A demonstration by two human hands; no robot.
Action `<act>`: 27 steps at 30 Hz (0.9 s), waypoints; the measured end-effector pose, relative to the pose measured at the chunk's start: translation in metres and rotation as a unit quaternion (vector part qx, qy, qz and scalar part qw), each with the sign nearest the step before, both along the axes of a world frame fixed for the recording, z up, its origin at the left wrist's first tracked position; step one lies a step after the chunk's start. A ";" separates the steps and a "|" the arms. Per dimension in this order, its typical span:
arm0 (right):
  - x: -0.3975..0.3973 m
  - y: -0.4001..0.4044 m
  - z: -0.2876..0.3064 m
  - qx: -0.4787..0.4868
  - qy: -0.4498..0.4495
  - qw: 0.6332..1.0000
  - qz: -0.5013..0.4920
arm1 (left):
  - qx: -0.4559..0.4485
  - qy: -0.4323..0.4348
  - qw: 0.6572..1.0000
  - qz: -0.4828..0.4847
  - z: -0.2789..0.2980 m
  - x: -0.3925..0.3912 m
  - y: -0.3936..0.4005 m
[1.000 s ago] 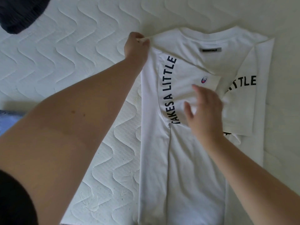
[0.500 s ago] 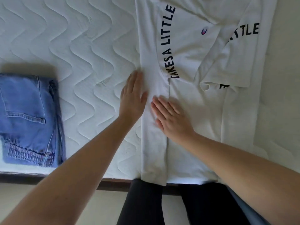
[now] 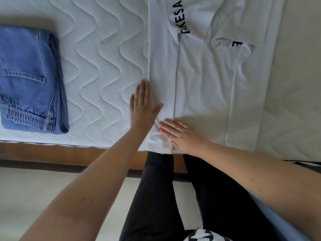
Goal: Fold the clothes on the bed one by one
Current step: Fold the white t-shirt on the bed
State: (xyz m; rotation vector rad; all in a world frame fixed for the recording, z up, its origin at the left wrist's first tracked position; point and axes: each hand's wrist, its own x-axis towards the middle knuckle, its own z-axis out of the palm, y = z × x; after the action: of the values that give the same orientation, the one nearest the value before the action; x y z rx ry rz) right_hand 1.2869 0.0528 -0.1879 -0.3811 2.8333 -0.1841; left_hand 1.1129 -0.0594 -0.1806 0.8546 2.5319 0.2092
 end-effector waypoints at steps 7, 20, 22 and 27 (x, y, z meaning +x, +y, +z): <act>0.049 -0.022 0.016 -0.056 -0.112 0.992 0.010 | 0.025 -0.063 0.988 0.142 0.015 0.063 -0.032; 0.127 0.085 0.042 -0.119 -0.029 0.767 -0.630 | 0.041 -0.284 0.889 0.356 0.021 0.093 -0.068; 0.140 0.097 0.043 -0.161 -0.074 0.654 -0.735 | 0.057 -0.328 0.865 0.375 0.023 0.097 -0.072; 0.161 0.100 0.041 -0.324 -0.183 0.526 -0.765 | 0.109 -0.412 0.763 0.486 0.032 0.113 -0.075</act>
State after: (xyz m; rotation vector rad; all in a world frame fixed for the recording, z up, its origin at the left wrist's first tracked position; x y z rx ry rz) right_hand 1.4475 0.1527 -0.1467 1.8481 1.6283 -1.3716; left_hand 1.2256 -0.1340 -0.1482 -0.5270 1.8278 0.9684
